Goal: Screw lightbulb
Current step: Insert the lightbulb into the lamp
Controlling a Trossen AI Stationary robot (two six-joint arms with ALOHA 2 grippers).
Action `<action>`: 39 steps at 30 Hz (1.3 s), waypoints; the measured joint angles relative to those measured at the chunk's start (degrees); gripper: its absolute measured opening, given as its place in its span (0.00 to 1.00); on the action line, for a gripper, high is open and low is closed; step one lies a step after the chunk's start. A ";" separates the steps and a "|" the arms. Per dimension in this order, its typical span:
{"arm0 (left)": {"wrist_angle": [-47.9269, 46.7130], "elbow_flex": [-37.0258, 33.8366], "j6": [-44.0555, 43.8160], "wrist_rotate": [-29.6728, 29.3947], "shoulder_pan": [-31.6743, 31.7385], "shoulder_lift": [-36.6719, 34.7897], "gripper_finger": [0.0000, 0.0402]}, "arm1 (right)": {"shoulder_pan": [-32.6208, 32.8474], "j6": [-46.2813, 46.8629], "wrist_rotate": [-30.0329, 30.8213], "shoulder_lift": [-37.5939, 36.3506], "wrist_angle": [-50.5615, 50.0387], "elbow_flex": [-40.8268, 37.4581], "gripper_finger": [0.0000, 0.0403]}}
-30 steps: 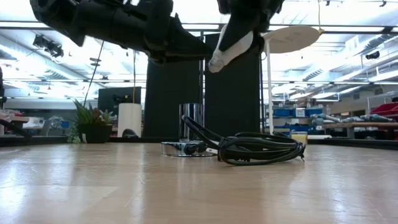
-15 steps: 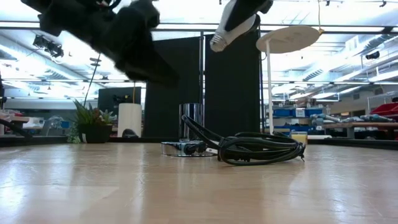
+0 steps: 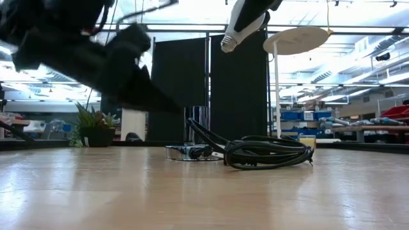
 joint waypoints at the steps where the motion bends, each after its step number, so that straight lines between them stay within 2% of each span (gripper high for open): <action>1: 1.73 0.00 0.09 0.00 0.17 1.60 0.67 | 0.04 0.00 -0.01 0.35 0.15 0.02 0.66; 8: 13.23 2.85 2.74 -0.02 3.13 12.82 0.65 | -0.26 -0.26 -0.05 1.03 1.32 -0.04 0.66; 12: 14.19 4.96 5.03 -0.03 5.36 15.66 0.60 | -1.09 -0.37 -0.11 1.01 1.20 -0.07 0.66; 22: 14.69 5.85 7.70 2.57 8.63 15.75 0.46 | -1.54 -1.68 -0.46 1.01 0.28 -0.06 0.66; 27: 15.73 5.84 8.08 3.47 9.83 15.75 0.46 | -1.54 -2.64 -0.83 1.47 0.10 -0.05 0.66; 31: 19.15 5.85 10.80 3.58 10.35 15.75 0.46 | -2.00 -3.85 -5.68 3.88 -0.65 -0.01 0.66; 34: 20.82 5.85 12.31 6.30 10.95 15.54 0.46 | -2.97 -4.71 -7.79 5.55 -1.33 -0.07 0.66; 37: 18.96 6.56 12.40 8.38 11.49 14.35 0.46 | -4.21 -4.54 -8.14 6.52 -1.68 0.78 0.66; 39: 14.41 7.85 12.34 8.43 12.01 12.88 0.46 | -4.66 -4.42 -8.12 7.12 -2.58 1.80 0.66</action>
